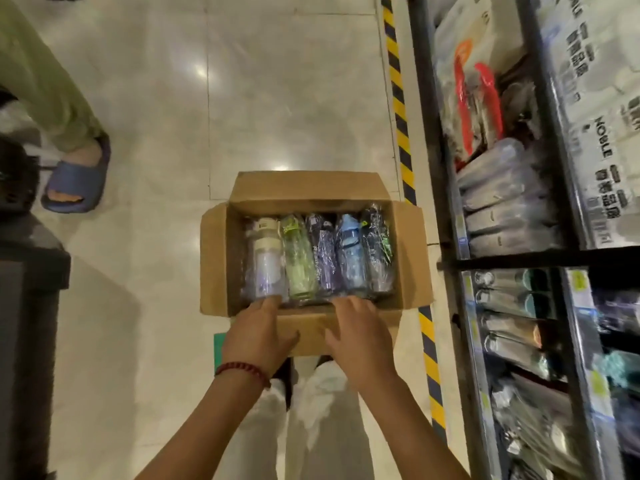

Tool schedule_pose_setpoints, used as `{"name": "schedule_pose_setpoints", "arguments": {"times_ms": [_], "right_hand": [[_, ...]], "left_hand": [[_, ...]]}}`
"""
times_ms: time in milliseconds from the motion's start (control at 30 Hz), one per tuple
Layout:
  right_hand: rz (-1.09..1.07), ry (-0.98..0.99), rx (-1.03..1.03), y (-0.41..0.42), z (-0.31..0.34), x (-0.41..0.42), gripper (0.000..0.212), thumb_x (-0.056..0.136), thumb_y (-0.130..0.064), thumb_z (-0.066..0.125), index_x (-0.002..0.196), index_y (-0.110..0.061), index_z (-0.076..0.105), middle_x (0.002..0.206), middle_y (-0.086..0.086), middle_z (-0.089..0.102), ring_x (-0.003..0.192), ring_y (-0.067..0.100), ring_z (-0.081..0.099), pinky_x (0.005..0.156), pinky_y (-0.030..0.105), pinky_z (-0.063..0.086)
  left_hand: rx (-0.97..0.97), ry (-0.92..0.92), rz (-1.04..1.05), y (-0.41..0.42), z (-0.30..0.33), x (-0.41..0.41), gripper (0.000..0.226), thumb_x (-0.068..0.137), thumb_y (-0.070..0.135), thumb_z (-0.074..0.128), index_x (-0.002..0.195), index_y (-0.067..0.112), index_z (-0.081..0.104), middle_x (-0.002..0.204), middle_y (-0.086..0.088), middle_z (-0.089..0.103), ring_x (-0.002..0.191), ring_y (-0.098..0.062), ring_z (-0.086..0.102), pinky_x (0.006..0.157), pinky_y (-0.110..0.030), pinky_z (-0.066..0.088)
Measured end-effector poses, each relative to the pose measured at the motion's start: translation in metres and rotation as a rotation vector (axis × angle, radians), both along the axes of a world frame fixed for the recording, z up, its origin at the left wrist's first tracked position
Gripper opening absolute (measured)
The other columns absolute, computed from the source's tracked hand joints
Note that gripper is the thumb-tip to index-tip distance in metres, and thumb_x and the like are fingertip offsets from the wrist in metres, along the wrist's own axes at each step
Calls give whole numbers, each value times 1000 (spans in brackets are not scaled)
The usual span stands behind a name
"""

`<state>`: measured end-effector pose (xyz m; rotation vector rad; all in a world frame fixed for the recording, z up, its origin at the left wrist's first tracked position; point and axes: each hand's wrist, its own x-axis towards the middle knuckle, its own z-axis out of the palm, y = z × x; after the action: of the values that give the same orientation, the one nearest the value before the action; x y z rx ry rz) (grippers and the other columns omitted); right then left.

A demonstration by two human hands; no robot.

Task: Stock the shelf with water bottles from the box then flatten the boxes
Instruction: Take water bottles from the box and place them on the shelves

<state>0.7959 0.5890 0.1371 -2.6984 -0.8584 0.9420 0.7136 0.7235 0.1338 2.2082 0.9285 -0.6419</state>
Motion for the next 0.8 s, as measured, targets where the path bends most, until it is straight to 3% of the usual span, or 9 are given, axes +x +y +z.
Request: {"name": "schedule_pose_setpoints", "arguments": {"times_ms": [333,467,667,800], "right_hand": [[-13,150,-123,15,-234,78,34,90,-26,57,121,-15,46,119,5,49,114,22,44,89,33,45],[-66,139,-130,14,-291,98,42,90,-26,59,127,-15,44,124,4,48,119,23,41,93,33,43],[-180,280,-82,23,-352,106,41,88,-33,63,119,-10,51,116,7,53,105,23,54,88,33,48],[-246,272,-154,34,-379,105,80,85,-45,63,142,-1,28,141,18,42,127,34,43,102,42,42]], "left_hand": [[-120,180,191,13,-244,69,71,83,40,66,142,18,35,141,-5,46,123,-24,49,99,-35,42],[-132,205,267,13,-300,82,73,84,40,65,144,17,29,142,-7,44,122,-27,49,95,-37,43],[-130,238,364,10,-356,97,83,83,45,65,144,10,21,141,-15,44,123,-31,47,97,-40,42],[-219,244,543,9,-379,102,91,78,56,64,144,10,23,147,-12,37,128,-31,43,98,-43,41]]}}
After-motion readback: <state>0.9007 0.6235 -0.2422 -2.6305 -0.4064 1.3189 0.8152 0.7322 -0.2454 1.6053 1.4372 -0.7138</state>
